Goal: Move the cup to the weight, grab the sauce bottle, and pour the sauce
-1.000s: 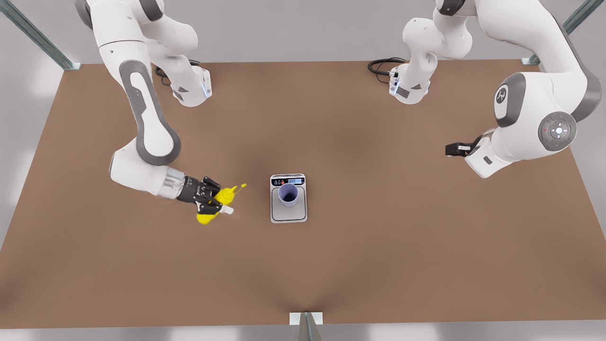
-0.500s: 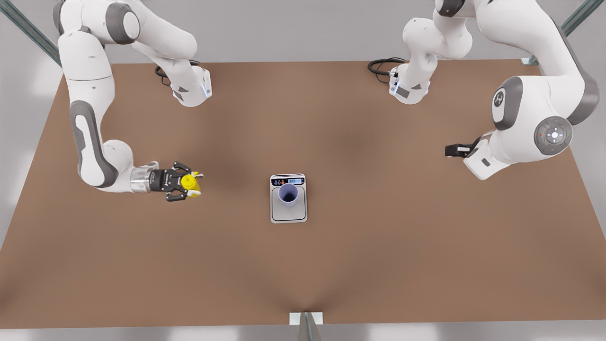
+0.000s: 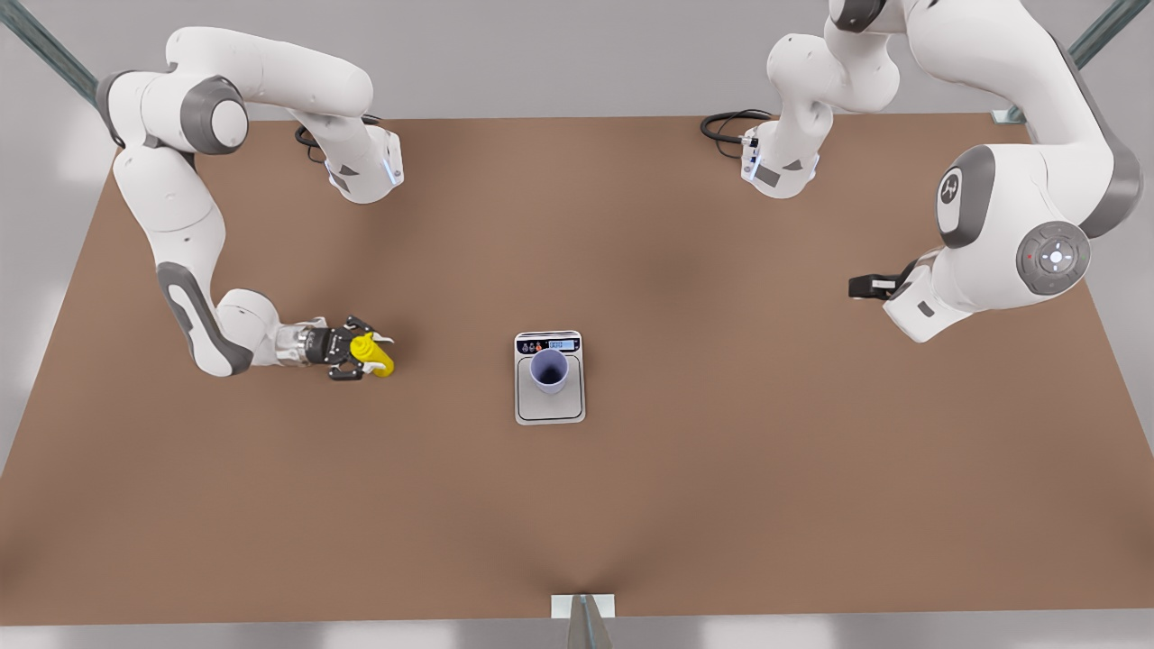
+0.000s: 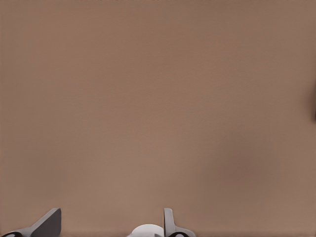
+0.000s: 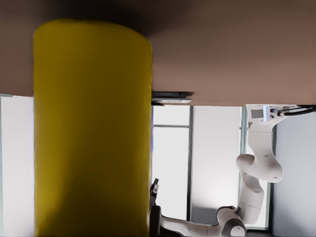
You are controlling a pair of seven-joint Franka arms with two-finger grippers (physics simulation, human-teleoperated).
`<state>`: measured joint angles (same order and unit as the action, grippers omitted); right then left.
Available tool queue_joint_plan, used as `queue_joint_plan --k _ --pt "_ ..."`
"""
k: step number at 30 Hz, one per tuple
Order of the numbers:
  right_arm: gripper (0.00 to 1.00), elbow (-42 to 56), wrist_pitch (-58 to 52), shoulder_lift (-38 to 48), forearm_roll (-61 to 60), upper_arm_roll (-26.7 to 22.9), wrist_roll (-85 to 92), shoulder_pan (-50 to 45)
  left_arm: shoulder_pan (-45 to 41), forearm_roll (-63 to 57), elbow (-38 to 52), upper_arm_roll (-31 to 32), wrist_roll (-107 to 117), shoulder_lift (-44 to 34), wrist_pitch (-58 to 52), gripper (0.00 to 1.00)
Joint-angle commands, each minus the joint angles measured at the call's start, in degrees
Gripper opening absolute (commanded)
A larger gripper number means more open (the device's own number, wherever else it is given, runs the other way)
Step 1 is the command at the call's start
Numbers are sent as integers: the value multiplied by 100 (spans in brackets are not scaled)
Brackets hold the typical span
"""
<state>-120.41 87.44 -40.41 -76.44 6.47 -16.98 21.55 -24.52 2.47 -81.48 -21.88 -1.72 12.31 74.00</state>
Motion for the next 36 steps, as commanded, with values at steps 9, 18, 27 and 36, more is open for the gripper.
queue_joint_plan --k 9,18,27,36 --pt "88 71 265 165 -72 108 -289 7 0 -18 9 8 5 -1 1 100" --pt "89 97 256 156 -64 108 -297 16 -9 -27 18 17 14 -9 1 100" --pt "100 150 256 271 252 65 -218 218 -9 -27 9 26 5 -1 1 100" --pt "100 1502 186 692 2264 -577 -218 341 -9 -18 18 26 14 -9 1 100"
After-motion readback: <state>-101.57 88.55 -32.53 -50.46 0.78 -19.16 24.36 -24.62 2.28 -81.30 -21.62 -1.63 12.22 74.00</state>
